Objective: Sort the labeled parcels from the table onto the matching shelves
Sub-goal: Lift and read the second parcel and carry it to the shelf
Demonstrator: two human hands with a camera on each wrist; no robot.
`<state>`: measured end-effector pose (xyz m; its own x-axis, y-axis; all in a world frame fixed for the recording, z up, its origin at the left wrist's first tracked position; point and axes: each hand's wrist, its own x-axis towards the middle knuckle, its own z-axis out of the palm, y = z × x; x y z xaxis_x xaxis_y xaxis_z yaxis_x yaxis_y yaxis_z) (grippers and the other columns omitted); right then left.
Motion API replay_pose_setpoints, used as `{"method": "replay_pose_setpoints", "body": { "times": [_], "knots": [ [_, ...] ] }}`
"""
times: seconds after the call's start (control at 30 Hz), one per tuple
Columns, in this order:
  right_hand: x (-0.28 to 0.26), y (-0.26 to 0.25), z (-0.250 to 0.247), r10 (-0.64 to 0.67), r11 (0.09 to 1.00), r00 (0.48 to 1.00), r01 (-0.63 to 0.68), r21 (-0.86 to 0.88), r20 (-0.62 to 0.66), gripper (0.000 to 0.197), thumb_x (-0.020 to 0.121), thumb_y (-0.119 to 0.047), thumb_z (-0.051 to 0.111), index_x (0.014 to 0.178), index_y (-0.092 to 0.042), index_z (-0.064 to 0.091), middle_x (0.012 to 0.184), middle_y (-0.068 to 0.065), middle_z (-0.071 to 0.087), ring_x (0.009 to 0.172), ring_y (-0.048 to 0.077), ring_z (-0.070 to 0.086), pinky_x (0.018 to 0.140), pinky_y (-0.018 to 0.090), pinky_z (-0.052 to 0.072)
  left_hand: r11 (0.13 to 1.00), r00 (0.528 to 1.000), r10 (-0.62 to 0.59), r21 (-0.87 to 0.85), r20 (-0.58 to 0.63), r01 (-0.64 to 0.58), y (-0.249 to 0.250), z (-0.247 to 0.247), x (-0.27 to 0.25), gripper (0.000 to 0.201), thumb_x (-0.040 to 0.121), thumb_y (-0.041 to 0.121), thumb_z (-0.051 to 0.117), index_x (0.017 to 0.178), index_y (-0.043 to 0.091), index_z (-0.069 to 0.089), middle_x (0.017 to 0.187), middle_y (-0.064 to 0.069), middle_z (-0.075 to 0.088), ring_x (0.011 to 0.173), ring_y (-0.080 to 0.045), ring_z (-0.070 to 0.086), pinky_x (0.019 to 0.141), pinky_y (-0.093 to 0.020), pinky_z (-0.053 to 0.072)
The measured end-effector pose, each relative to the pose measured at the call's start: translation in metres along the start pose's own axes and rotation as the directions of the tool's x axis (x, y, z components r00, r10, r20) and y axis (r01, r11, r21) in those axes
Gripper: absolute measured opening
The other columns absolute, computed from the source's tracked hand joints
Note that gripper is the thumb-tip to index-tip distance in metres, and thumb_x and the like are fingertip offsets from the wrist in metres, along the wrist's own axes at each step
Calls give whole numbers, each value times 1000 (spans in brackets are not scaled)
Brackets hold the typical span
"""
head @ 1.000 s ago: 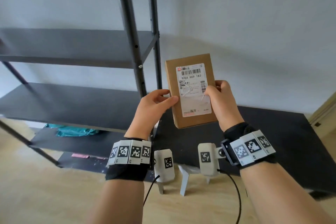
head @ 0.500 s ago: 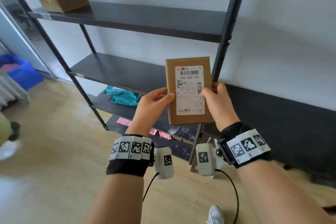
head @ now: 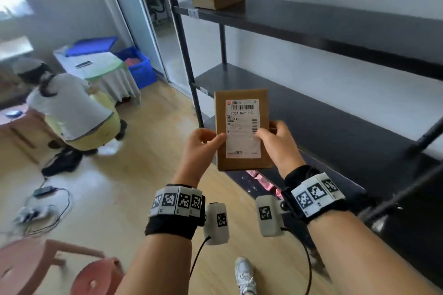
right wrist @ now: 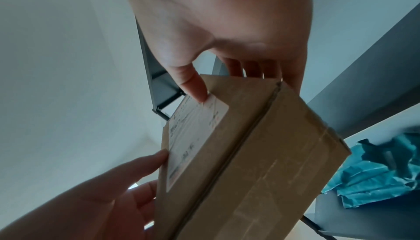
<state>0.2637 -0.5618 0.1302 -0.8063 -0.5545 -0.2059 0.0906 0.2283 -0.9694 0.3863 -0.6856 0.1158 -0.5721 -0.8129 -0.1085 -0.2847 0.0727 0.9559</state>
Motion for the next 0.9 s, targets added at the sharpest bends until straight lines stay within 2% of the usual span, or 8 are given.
{"method": "replay_pose_setpoints", "body": {
  "times": [0.13,0.33,0.47,0.53,0.6,0.67,0.77,0.9],
  "knots": [
    [70,-13,43,-11,1000,999,12,-27,43,29,91,-22,59,118,-16,52,98,-4,67,80,8,65,54,20,48,999,998,-20,23,-59,22,-1,-17,62,29,92,26,69,112,8,61,106,-6,67,85,-12,62,66,-19,47],
    [160,-29,93,7,999,992,0,-53,129,28,92,-25,58,118,-18,51,93,-6,64,78,8,64,53,20,46,998,992,-53,35,-116,58,-2,-35,146,37,93,23,67,125,7,58,119,-7,66,108,-20,64,83,-24,53],
    [199,-28,118,4,994,988,13,-109,158,27,89,-26,62,114,-16,58,98,-4,69,79,8,68,52,17,50,993,985,-117,-17,-126,116,-14,-44,186,42,93,20,67,132,6,58,122,-10,68,108,-21,67,84,-26,56],
    [217,-28,128,-1,990,987,24,-142,162,24,89,-30,64,109,-18,63,98,-5,72,80,9,70,58,20,55,991,984,-127,-58,-124,121,-18,-48,207,43,93,19,66,134,7,59,122,-11,69,104,-20,68,80,-24,57],
    [240,-28,139,-1,985,989,26,-170,148,26,84,-36,65,105,-21,67,100,-3,74,86,14,72,75,32,60,991,987,-118,-78,-108,110,-20,-50,232,43,94,18,65,135,8,59,122,-11,70,99,-17,69,75,-19,55],
    [264,-28,150,13,983,992,10,-185,128,31,80,-41,64,105,-24,68,100,-4,75,90,16,73,85,40,59,992,991,-110,-76,-72,104,-21,-53,259,42,95,17,64,136,11,59,120,-8,71,94,-13,69,70,-15,55],
    [295,-30,171,35,979,993,-10,-204,116,31,84,-39,64,109,-21,68,102,-4,75,92,15,72,88,39,58,991,994,-109,-81,-6,109,-25,-62,306,41,95,14,63,136,12,61,117,-6,72,85,-5,69,60,-8,53],
    [335,-34,204,61,968,997,-51,-245,36,32,89,-39,62,114,-19,66,104,-3,74,93,14,71,87,37,58,993,991,-116,19,66,115,-27,-79,375,49,93,21,66,139,12,55,122,-5,68,91,-11,66,65,-11,49]
  ]
}}
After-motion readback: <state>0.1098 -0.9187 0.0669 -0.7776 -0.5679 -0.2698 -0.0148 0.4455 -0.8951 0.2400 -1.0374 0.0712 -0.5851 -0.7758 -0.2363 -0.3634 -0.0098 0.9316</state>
